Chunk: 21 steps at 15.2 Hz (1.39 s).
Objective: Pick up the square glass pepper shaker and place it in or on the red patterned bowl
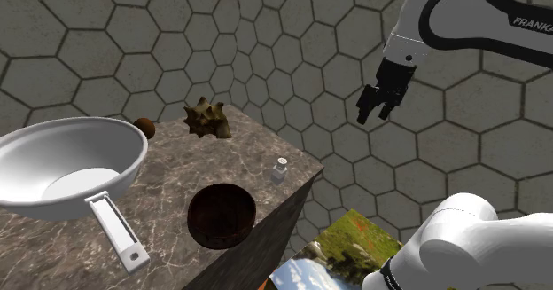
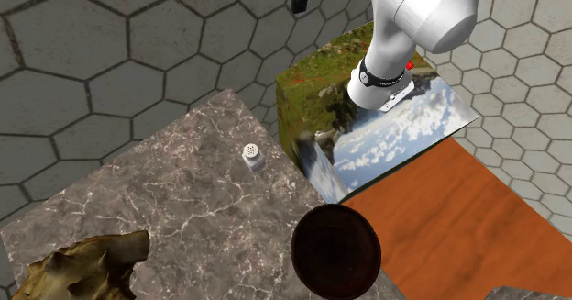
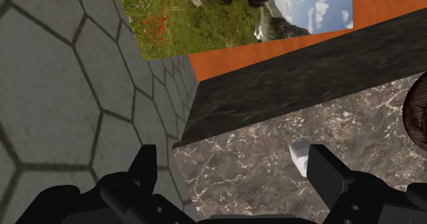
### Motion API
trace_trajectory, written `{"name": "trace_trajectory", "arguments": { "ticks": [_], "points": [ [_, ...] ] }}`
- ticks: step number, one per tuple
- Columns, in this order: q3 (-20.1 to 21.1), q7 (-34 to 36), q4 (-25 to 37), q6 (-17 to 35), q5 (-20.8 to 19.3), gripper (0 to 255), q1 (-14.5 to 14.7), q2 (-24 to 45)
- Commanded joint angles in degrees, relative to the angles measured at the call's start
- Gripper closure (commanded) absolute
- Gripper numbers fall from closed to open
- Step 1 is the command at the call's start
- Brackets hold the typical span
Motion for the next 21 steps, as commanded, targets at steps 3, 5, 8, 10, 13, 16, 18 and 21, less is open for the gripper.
{"name": "trace_trajectory", "arguments": {
  "ticks": [3,5,8,10,13,16,18,21],
  "points": [
    [1.1,1.7,-1.6,3.4,0.9,0,0.4,2.0],
    [2.1,3.3,-3.0,6.9,1.7,0,0.9,4.2],
    [3.7,5.7,-4.4,12.2,2.9,0,1.6,8.3],
    [4.8,7.3,-4.9,15.7,3.5,0,2.0,11.3],
    [6.3,9.6,-5.1,20.8,4.3,0,2.6,16.4],
    [7.7,11.8,-4.6,25.7,4.9,0,3.2,22.0],
    [8.7,13.3,-3.8,28.8,5.0,0,3.5,26.0],
    [10.0,15.7,-2.0,33.1,5.0,0,3.9,32.2]
  ]
}}
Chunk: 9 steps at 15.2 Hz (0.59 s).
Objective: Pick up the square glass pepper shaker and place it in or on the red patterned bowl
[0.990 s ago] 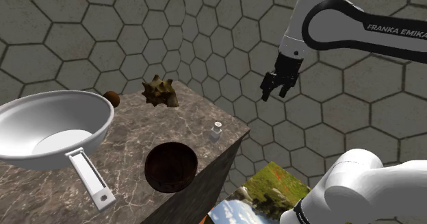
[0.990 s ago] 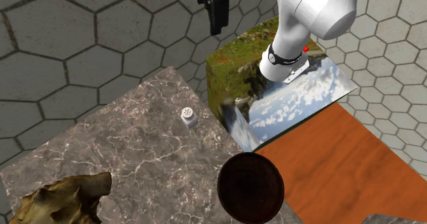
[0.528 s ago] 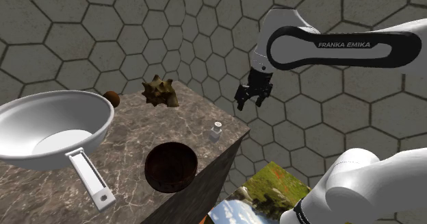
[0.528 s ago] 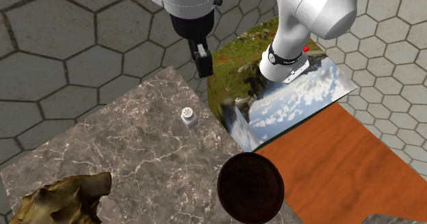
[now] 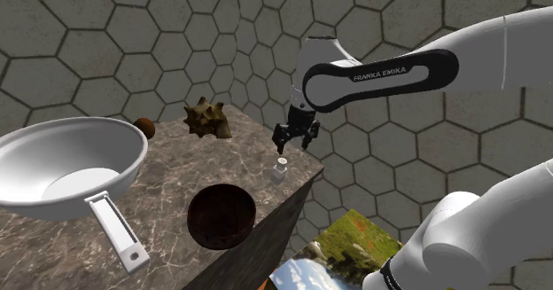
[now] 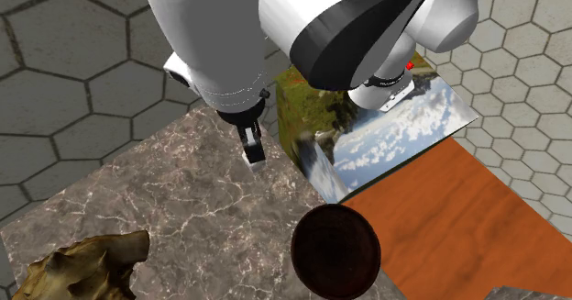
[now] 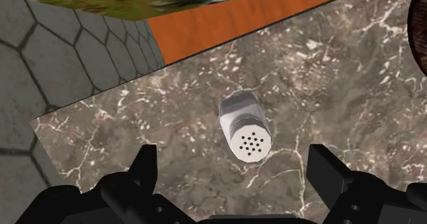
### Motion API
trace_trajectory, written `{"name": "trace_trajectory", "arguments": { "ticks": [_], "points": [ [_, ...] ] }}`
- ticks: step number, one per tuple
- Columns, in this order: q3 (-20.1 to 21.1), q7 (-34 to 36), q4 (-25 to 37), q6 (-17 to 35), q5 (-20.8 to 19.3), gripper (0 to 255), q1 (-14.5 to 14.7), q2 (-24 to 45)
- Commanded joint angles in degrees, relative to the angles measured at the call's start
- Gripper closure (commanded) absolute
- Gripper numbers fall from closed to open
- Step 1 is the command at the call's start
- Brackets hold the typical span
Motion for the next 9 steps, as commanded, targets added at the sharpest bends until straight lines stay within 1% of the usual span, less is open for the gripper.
{"name": "trace_trajectory", "arguments": {
  "ticks": [1,2,9],
  "points": [
    [0.9,1.6,1.3,2.8,-0.1,0,0.3,4.1],
    [1.1,2.1,1.8,3.5,-0.2,0,0.3,5.4],
    [1.1,2.4,-1.2,9.3,-0.6,0,0.2,8.2]
  ]
}}
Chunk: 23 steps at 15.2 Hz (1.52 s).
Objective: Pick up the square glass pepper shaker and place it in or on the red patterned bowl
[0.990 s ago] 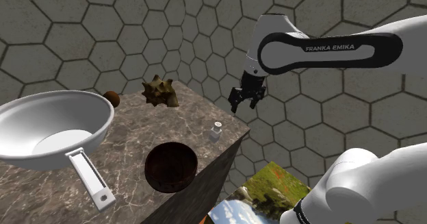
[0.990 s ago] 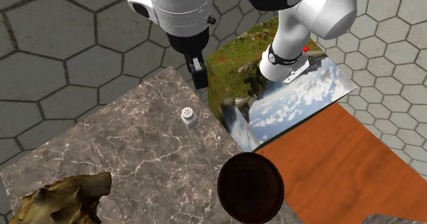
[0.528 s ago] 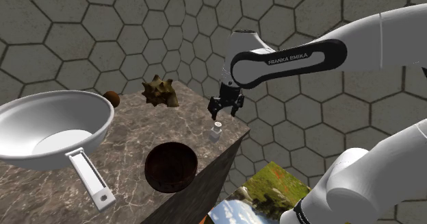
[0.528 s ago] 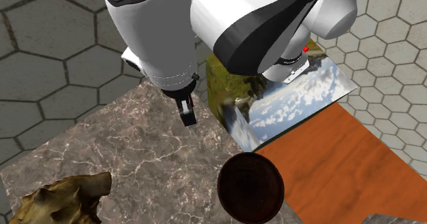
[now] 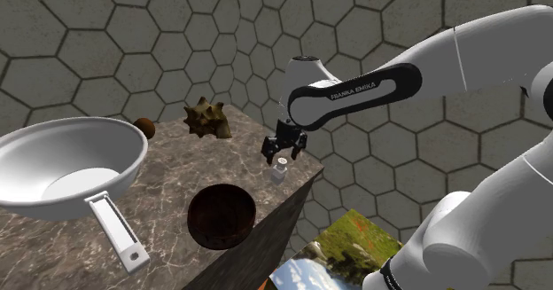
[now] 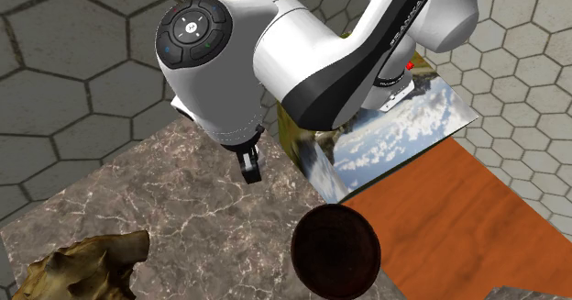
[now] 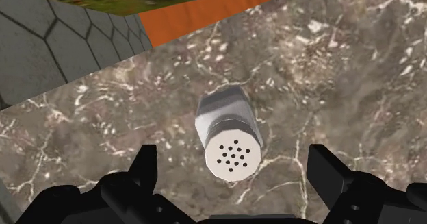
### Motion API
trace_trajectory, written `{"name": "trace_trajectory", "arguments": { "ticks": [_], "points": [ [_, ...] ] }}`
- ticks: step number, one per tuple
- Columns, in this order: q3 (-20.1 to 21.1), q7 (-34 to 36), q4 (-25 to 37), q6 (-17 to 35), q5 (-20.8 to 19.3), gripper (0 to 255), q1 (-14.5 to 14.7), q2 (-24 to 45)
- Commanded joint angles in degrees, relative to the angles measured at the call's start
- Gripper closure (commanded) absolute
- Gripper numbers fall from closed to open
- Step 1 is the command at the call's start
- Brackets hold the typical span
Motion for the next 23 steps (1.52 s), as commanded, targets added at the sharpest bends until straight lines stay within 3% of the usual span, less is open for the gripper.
{"name": "trace_trajectory", "arguments": {
  "ticks": [1,8,9,18,23],
  "points": [
    [0.0,0.0,-0.7,1.4,-0.1,0,-0.1,0.7],
    [0.0,0.0,-0.7,1.4,-0.1,0,-0.1,0.7],
    [0.0,0.0,-0.7,1.4,-0.1,255,-0.1,0.7],
    [0.0,0.0,-0.7,1.4,-0.1,255,-0.1,0.7],
    [-0.1,-0.3,1.2,-2.7,0.2,255,0.0,-1.5]
  ]
}}
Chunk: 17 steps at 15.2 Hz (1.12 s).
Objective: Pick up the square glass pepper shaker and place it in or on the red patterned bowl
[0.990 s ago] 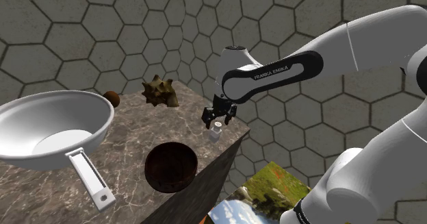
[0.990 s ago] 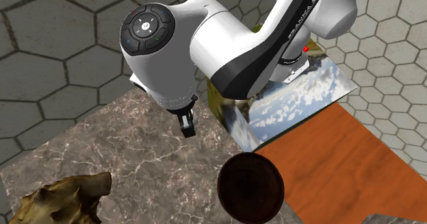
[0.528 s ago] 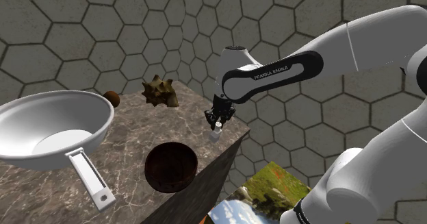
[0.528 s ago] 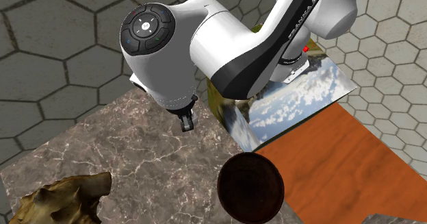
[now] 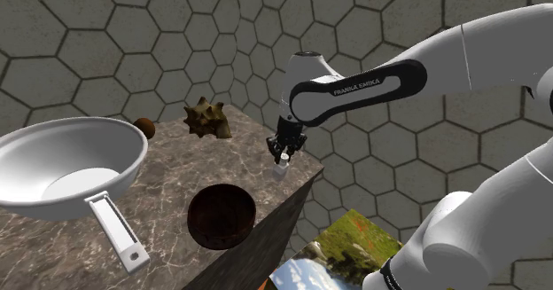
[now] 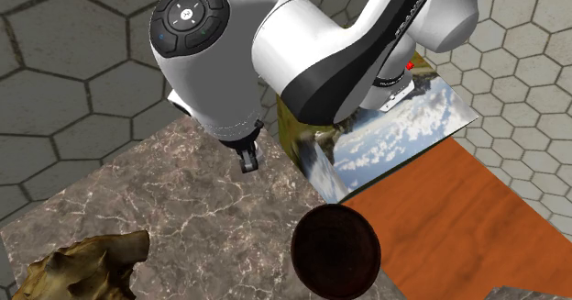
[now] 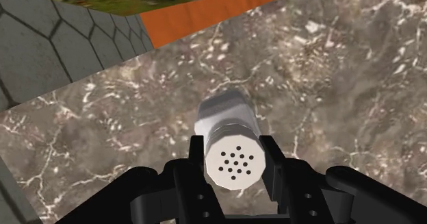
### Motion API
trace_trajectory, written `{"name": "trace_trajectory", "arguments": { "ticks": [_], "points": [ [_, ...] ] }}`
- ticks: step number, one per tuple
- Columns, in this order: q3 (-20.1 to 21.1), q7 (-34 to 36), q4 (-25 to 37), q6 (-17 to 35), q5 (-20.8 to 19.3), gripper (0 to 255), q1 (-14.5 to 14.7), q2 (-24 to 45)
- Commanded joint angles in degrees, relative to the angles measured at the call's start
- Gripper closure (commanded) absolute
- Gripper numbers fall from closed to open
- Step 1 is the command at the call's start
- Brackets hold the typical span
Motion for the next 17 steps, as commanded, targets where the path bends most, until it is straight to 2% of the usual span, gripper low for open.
{"name": "trace_trajectory", "arguments": {
  "ticks": [1,17],
  "points": [
    [0.0,0.0,1.0,-1.8,0.1,255,0.1,-0.8],
    [-0.3,-0.7,9.3,-14.6,0.6,255,0.1,-5.3]
  ]
}}
